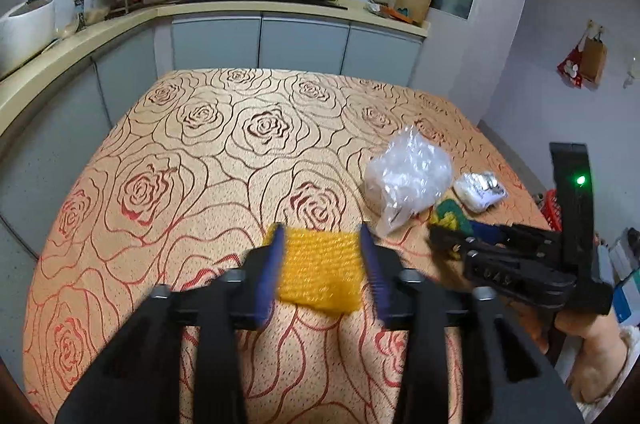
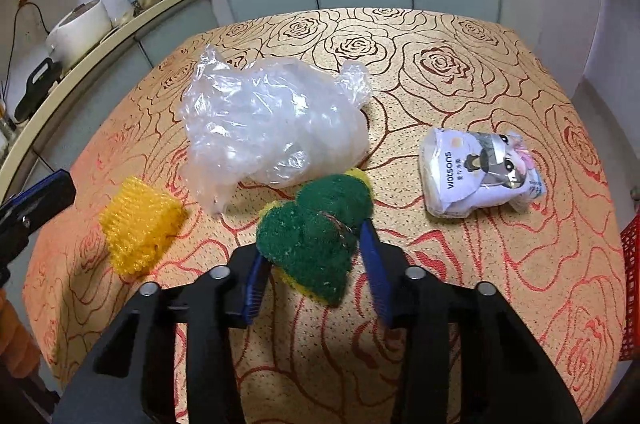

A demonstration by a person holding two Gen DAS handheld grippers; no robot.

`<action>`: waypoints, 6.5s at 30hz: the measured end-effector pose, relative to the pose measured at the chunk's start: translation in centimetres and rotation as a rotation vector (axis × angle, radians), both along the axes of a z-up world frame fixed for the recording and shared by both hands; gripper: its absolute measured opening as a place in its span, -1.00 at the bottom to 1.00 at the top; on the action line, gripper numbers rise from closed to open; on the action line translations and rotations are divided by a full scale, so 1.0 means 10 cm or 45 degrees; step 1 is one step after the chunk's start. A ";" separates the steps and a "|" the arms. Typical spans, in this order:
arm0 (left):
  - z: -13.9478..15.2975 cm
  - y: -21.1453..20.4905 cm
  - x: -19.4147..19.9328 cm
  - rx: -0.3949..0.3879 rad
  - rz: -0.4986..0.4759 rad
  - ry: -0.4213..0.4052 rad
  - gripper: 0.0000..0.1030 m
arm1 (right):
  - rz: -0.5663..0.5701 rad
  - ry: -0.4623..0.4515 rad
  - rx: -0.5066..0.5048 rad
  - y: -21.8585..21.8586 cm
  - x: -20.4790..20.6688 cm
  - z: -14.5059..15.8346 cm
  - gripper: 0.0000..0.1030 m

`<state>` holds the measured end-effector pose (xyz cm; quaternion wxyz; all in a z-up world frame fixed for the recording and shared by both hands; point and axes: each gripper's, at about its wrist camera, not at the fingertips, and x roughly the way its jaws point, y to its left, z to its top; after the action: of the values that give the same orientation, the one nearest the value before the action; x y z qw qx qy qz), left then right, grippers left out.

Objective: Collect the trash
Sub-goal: 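Carry the yellow foam net and green scouring pad over the red basket, then open both tools to drop the items into the red basket, then move both tools back over the plastic bag and snack packet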

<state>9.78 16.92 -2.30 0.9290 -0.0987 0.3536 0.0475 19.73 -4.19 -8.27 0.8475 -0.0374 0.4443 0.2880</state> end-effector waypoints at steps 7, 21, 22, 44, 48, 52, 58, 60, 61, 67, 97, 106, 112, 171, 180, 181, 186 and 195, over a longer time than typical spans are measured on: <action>-0.20 -0.05 0.07 0.021 -0.011 0.077 0.22 | 0.014 -0.004 0.019 -0.11 -0.12 0.06 -0.35; -0.47 -0.20 0.34 0.167 -0.017 0.194 0.08 | -0.107 -0.012 0.105 -0.62 -0.18 0.27 -0.35; -0.47 -0.21 0.33 0.177 -0.018 0.192 0.04 | -0.114 -0.013 0.108 -0.64 -0.18 0.27 -0.35; 0.05 -0.32 0.07 0.127 -0.063 0.003 -0.69 | -0.182 -0.127 0.198 -1.01 -0.33 0.65 -0.35; 0.25 -0.43 0.05 0.139 -0.088 -0.061 -0.69 | -0.200 -0.176 0.210 -1.10 -0.36 0.76 -0.35; 0.39 -0.54 0.05 0.157 -0.104 -0.112 -0.69 | -0.219 -0.215 0.214 -1.19 -0.39 0.87 -0.35; 0.55 -0.67 0.11 0.183 -0.096 -0.169 -0.69 | -0.260 -0.267 0.231 -1.36 -0.43 1.01 -0.35; 0.60 -0.73 0.12 0.197 -0.107 -0.187 -0.69 | -0.280 -0.288 0.233 -1.42 -0.44 1.06 -0.35; 0.63 -0.77 0.13 0.200 -0.118 -0.199 -0.69 | -0.289 -0.296 0.231 -1.45 -0.45 1.07 -0.35; 0.77 -1.05 0.18 0.227 -0.193 -0.257 -0.69 | -0.342 -0.335 0.234 -1.63 -0.50 1.16 -0.35; 0.90 -2.50 0.64 0.163 -0.624 -0.328 -0.69 | -0.658 -0.391 0.208 -2.65 -0.51 1.23 -0.35; 0.78 -2.94 0.88 0.119 -0.751 -0.273 -0.69 | -0.762 -0.372 0.182 -2.99 -0.47 1.10 -0.35; 0.66 -3.22 1.10 0.090 -0.833 -0.206 -0.69 | -0.834 -0.317 0.154 -3.21 -0.35 0.89 -0.35; 0.50 -2.77 1.22 -0.041 -0.707 -0.049 0.41 | -0.768 -0.262 0.152 -3.02 -0.28 0.72 0.20; 0.59 -2.03 0.90 0.017 -0.495 -0.097 0.53 | -0.634 -0.276 0.165 -2.53 -0.34 0.80 0.31; 0.60 -1.94 0.87 0.027 -0.468 -0.101 0.54 | -0.625 -0.273 0.168 -2.49 -0.34 0.81 0.33; 0.58 -1.60 0.76 0.080 -0.353 -0.103 0.57 | -0.579 -0.258 0.173 -2.31 -0.35 0.80 0.35; 0.45 -1.14 0.71 0.151 -0.159 -0.068 0.57 | -0.484 -0.225 0.154 -1.97 -0.32 0.76 0.35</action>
<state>16.86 5.54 2.25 0.9434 -0.0225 0.3308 0.0079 16.57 -23.91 -0.68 0.9229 0.0727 0.3493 0.1449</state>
